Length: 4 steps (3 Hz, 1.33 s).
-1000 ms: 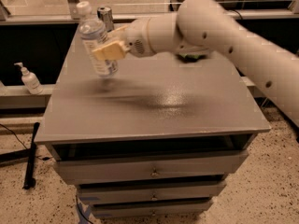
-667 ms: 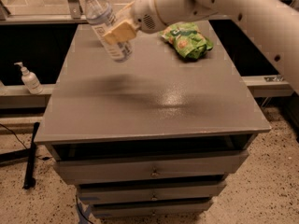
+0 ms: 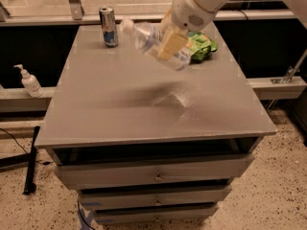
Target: Knock blue plastic bottle over
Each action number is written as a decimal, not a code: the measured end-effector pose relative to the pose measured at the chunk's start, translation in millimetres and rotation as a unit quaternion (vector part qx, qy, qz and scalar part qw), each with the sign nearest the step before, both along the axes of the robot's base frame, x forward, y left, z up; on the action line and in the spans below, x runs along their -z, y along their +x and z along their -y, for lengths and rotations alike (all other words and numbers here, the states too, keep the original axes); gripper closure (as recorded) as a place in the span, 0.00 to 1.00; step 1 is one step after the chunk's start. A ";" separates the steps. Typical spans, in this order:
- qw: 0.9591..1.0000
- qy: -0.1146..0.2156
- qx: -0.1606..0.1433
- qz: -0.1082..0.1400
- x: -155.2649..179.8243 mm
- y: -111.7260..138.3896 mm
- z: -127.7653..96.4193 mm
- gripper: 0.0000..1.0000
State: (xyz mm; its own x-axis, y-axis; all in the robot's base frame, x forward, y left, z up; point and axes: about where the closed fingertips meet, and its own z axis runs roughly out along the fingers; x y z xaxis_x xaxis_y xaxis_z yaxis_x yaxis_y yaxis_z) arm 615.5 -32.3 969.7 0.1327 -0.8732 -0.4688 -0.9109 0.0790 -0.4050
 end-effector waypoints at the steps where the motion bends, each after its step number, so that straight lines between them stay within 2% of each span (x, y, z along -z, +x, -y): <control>1: 0.984 -0.163 -0.065 -0.042 44.0 -68.2 42.5 1.00; 2: 0.943 -0.280 -0.135 -0.115 83.7 -145.6 64.0 0.83; 3: 0.904 -0.348 -0.179 -0.171 120.9 -193.2 73.4 0.59; 4: 0.889 -0.376 -0.177 -0.189 143.6 -208.2 78.4 0.60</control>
Offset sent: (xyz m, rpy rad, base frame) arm -0.2619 -0.1049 -0.1566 -0.9303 0.5598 0.4961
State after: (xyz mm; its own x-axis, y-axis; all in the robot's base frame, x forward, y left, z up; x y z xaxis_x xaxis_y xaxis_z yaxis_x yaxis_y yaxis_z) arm 407.3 -110.7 826.1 0.4191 -0.8934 0.1615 -0.9070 -0.4039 0.1196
